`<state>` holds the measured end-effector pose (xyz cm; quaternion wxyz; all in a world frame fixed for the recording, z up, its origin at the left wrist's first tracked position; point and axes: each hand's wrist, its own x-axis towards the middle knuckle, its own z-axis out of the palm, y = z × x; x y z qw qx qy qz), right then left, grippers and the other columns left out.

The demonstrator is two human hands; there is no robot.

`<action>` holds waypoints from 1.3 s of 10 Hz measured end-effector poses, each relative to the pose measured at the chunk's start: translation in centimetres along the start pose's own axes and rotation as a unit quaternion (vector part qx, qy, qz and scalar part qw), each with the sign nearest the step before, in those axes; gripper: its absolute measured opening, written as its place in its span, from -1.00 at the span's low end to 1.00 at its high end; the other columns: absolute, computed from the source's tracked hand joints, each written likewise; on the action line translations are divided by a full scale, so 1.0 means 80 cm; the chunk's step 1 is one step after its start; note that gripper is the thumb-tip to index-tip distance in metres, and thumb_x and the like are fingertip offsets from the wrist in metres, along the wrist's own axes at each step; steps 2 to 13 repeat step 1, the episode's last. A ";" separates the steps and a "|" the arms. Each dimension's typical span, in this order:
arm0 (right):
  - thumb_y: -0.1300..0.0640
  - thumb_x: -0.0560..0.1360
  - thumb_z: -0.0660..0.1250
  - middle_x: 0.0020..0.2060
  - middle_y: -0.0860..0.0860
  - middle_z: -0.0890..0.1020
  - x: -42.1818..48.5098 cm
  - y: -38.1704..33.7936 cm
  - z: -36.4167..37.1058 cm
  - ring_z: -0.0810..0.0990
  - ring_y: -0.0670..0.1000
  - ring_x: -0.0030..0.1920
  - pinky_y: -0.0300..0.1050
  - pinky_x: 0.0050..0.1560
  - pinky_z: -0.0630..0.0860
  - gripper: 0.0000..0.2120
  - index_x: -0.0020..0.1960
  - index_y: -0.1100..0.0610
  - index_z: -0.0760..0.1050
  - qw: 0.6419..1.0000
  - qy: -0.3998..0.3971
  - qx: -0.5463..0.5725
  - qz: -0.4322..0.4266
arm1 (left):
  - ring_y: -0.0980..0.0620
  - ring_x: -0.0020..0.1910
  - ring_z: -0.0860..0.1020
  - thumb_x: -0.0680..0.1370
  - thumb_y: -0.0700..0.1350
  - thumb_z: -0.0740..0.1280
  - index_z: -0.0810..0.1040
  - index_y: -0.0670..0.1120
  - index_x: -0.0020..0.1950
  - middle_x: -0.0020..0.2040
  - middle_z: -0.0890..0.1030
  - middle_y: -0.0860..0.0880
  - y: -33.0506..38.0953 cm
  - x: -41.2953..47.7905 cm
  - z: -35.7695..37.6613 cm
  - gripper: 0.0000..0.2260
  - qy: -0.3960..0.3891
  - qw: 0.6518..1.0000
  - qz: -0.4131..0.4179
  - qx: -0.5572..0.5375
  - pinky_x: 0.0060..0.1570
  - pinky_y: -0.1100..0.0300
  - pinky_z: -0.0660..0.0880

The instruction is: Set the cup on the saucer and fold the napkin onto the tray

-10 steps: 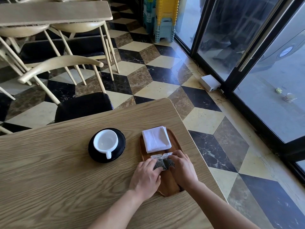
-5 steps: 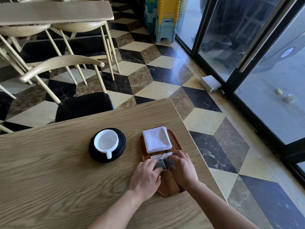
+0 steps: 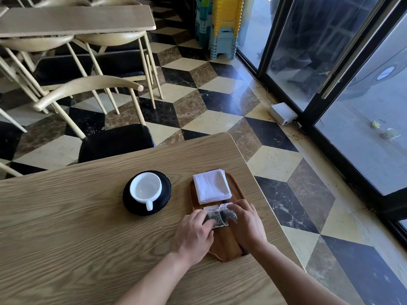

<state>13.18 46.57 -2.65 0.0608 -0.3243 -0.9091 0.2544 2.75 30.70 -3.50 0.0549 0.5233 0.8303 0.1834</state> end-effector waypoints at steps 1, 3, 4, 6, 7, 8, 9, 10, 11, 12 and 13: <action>0.04 0.48 0.42 0.16 -0.12 0.52 0.003 -0.005 -0.002 0.44 0.00 0.20 -0.06 0.00 0.54 -0.69 0.22 -0.07 0.55 1.000 -0.007 0.001 0.005 | 0.01 0.17 0.52 0.45 -0.08 0.33 0.60 0.03 0.08 0.13 0.58 0.01 -0.001 0.001 -0.005 -0.78 0.027 1.000 -0.006 -0.001 0.09 0.06 0.54; 0.04 0.48 0.42 0.16 -0.12 0.52 0.003 -0.005 -0.002 0.44 0.00 0.20 -0.06 0.00 0.54 -0.69 0.22 -0.07 0.55 1.000 -0.007 0.001 0.005 | 0.01 0.17 0.52 0.45 -0.08 0.33 0.60 0.03 0.08 0.13 0.58 0.01 -0.001 0.001 -0.005 -0.78 0.027 1.000 -0.006 -0.001 0.09 0.06 0.54; 0.04 0.48 0.42 0.16 -0.12 0.52 0.003 -0.005 -0.002 0.44 0.00 0.20 -0.06 0.00 0.54 -0.69 0.22 -0.07 0.55 1.000 -0.007 0.001 0.005 | 0.01 0.17 0.52 0.45 -0.08 0.33 0.60 0.03 0.08 0.13 0.58 0.01 -0.001 0.001 -0.005 -0.78 0.027 1.000 -0.006 -0.001 0.09 0.06 0.54; 0.04 0.48 0.42 0.16 -0.12 0.52 0.003 -0.005 -0.002 0.44 0.00 0.20 -0.06 0.00 0.54 -0.69 0.22 -0.07 0.55 1.000 -0.007 0.001 0.005 | 0.01 0.17 0.52 0.45 -0.08 0.33 0.60 0.03 0.08 0.13 0.58 0.01 -0.001 0.001 -0.005 -0.78 0.027 1.000 -0.006 -0.001 0.09 0.06 0.54; 0.04 0.48 0.42 0.16 -0.12 0.52 0.003 -0.005 -0.002 0.44 0.00 0.20 -0.06 0.00 0.54 -0.69 0.22 -0.07 0.55 1.000 -0.007 0.001 0.005 | 0.01 0.17 0.52 0.45 -0.08 0.33 0.60 0.03 0.08 0.13 0.58 0.01 -0.001 0.001 -0.005 -0.78 0.027 1.000 -0.006 -0.001 0.09 0.06 0.54; 0.04 0.48 0.42 0.16 -0.12 0.52 0.003 -0.005 -0.002 0.44 0.00 0.20 -0.06 0.00 0.54 -0.69 0.22 -0.07 0.55 1.000 -0.007 0.001 0.005 | 0.01 0.17 0.52 0.45 -0.08 0.33 0.60 0.03 0.08 0.13 0.58 0.01 -0.001 0.001 -0.005 -0.78 0.027 1.000 -0.006 -0.001 0.09 0.06 0.54; 0.04 0.48 0.42 0.16 -0.12 0.52 0.003 -0.005 -0.002 0.44 0.00 0.20 -0.06 0.00 0.54 -0.69 0.22 -0.07 0.55 1.000 -0.007 0.001 0.005 | 0.01 0.17 0.52 0.45 -0.08 0.33 0.60 0.03 0.08 0.13 0.58 0.01 -0.001 0.001 -0.005 -0.78 0.027 1.000 -0.006 -0.001 0.09 0.06 0.54; 0.04 0.48 0.42 0.16 -0.12 0.52 0.003 -0.005 -0.002 0.44 0.00 0.20 -0.06 0.00 0.54 -0.69 0.22 -0.07 0.55 1.000 -0.007 0.001 0.005 | 0.01 0.17 0.52 0.45 -0.08 0.33 0.60 0.03 0.08 0.13 0.58 0.01 -0.001 0.001 -0.005 -0.78 0.027 1.000 -0.006 -0.001 0.09 0.06 0.54; 0.04 0.48 0.42 0.16 -0.12 0.52 0.003 -0.005 -0.002 0.44 0.00 0.20 -0.06 0.00 0.54 -0.69 0.22 -0.07 0.55 1.000 -0.007 0.001 0.005 | 0.01 0.17 0.52 0.45 -0.08 0.33 0.60 0.03 0.08 0.13 0.58 0.01 -0.001 0.001 -0.005 -0.78 0.027 1.000 -0.006 -0.001 0.09 0.06 0.54; 0.04 0.48 0.42 0.16 -0.12 0.52 0.003 -0.005 -0.002 0.44 0.00 0.20 -0.06 0.00 0.54 -0.69 0.22 -0.07 0.55 1.000 -0.007 0.001 0.005 | 0.01 0.17 0.52 0.45 -0.08 0.33 0.60 0.03 0.08 0.13 0.58 0.01 -0.001 0.001 -0.005 -0.78 0.027 1.000 -0.006 -0.001 0.09 0.06 0.54; 0.04 0.48 0.42 0.16 -0.12 0.52 0.003 -0.005 -0.002 0.44 0.00 0.20 -0.06 0.00 0.54 -0.69 0.22 -0.07 0.55 1.000 -0.007 0.001 0.005 | 0.01 0.17 0.52 0.45 -0.08 0.33 0.60 0.03 0.08 0.13 0.58 0.01 -0.001 0.001 -0.005 -0.78 0.027 1.000 -0.006 -0.001 0.09 0.06 0.54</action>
